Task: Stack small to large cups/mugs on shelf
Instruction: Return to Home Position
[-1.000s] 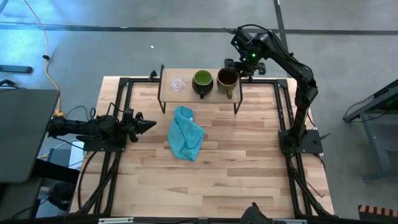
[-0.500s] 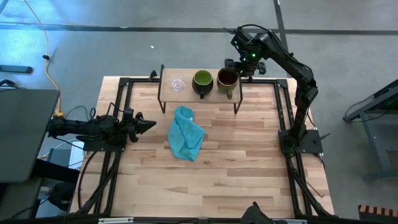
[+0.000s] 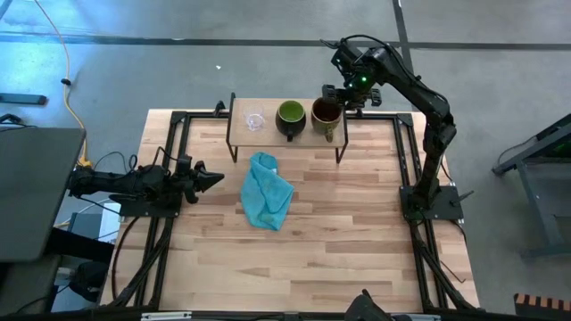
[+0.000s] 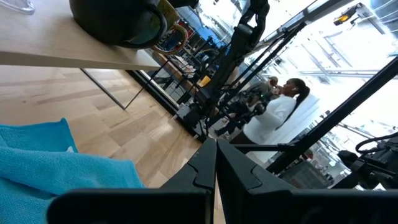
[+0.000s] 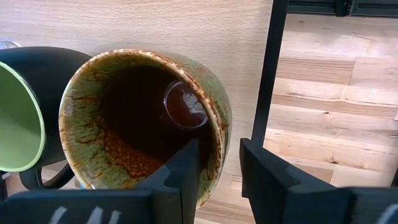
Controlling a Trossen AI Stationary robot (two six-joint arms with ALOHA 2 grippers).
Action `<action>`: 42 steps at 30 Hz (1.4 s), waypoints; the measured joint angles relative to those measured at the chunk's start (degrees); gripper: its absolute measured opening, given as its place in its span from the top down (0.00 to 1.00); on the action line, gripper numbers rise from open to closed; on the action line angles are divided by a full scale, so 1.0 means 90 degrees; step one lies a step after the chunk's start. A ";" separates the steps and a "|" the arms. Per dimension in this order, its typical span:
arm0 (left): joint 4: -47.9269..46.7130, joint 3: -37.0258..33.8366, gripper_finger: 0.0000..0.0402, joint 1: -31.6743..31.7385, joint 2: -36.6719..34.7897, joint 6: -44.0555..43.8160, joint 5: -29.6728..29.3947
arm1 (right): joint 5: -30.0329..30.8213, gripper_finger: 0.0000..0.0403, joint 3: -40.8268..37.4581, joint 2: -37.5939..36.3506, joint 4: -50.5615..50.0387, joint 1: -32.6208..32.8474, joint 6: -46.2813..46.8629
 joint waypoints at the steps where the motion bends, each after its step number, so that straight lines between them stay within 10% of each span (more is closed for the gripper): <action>1: 0.0000 0.0000 1.00 -0.0002 -0.0001 -0.0003 -0.0001 | -0.0002 0.74 0.0000 0.0000 0.0002 0.0000 0.0002; 42: 0.0000 0.0000 1.00 0.0000 -0.0002 -0.0403 -0.0180 | 0.0041 0.74 0.0019 -0.2198 0.0070 -0.0087 -0.0693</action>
